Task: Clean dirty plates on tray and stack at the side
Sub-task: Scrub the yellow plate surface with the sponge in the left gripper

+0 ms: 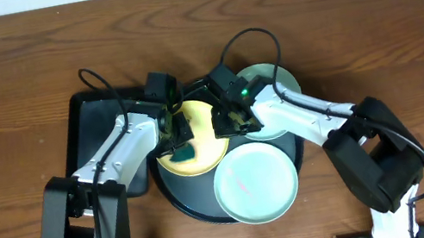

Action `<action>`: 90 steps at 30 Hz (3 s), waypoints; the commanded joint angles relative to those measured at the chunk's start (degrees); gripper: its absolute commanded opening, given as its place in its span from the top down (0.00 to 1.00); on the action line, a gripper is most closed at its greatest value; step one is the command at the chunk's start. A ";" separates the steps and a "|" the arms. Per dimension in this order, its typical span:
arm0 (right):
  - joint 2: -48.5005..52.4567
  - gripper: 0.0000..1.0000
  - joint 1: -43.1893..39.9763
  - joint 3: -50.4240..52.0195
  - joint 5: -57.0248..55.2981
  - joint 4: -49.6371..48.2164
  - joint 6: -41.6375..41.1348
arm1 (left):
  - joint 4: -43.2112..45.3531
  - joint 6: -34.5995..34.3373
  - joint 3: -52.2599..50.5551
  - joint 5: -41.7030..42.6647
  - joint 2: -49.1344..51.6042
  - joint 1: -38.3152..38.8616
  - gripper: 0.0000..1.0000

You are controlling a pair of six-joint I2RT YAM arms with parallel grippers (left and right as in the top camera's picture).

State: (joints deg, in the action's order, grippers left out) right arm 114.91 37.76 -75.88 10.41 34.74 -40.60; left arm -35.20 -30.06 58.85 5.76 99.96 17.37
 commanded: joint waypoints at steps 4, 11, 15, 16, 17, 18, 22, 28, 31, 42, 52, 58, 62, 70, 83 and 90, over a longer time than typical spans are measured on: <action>0.63 0.99 -5.35 5.55 12.37 -6.43 -1.16 | -1.14 0.55 -0.61 -4.85 1.42 -1.29 0.93; 0.63 0.99 -5.40 6.29 12.92 -8.31 -1.11 | -0.68 13.75 -0.61 20.11 1.42 -1.29 0.93; 0.63 0.99 -5.35 6.29 12.76 -8.31 -1.09 | 3.23 13.73 -0.61 21.84 1.42 -1.29 0.93; 0.61 0.99 -5.35 6.29 12.76 -8.33 -1.09 | 4.83 13.68 -0.61 21.64 1.42 -1.31 0.93; 0.61 0.99 -5.35 6.29 12.74 -8.37 -1.07 | 6.12 13.60 -0.61 21.35 1.42 -1.36 0.93; 0.61 0.99 -5.35 6.29 12.72 -8.39 -1.07 | 7.28 13.11 -0.59 20.22 1.42 -1.46 0.92; 0.63 0.99 -5.35 6.29 12.50 -8.39 -1.09 | 8.15 8.46 -0.22 10.84 1.42 -2.25 0.93; 0.63 0.99 -5.35 6.29 12.35 -8.37 -0.87 | 6.51 2.40 -0.17 -7.87 1.40 -2.67 0.93; 0.61 0.99 -5.38 6.29 12.35 -8.37 -0.87 | 4.24 1.62 -0.17 -9.51 1.40 -2.43 0.93; 0.61 0.99 -5.42 6.29 12.11 -8.44 -0.90 | -6.49 10.01 -0.17 -0.24 1.40 1.07 0.93; 0.61 0.99 -5.42 6.29 12.11 -8.44 -0.90 | 0.55 15.02 -0.11 13.05 1.40 1.79 0.93; 0.61 0.99 -5.42 6.29 12.00 -8.48 -0.90 | 7.04 15.08 0.35 7.19 1.40 0.57 0.93; 0.61 0.99 -5.40 6.29 11.93 -8.63 -0.90 | 7.43 14.97 0.35 1.53 1.40 -0.11 0.92; 0.61 0.99 -5.40 6.29 11.91 -8.68 -0.90 | 0.96 7.02 0.70 -6.19 1.40 0.09 0.92; 0.61 0.99 -5.42 6.29 11.96 -8.79 -0.90 | -3.28 19.96 1.40 22.75 1.40 0.39 0.93; 0.61 0.99 -5.42 6.29 11.96 -8.79 -0.90 | 4.96 19.96 1.40 20.74 1.40 0.33 0.92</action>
State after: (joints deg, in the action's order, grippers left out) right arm 114.89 32.75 -70.30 23.97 25.96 -40.99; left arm -31.86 -11.66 60.45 25.50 100.90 17.58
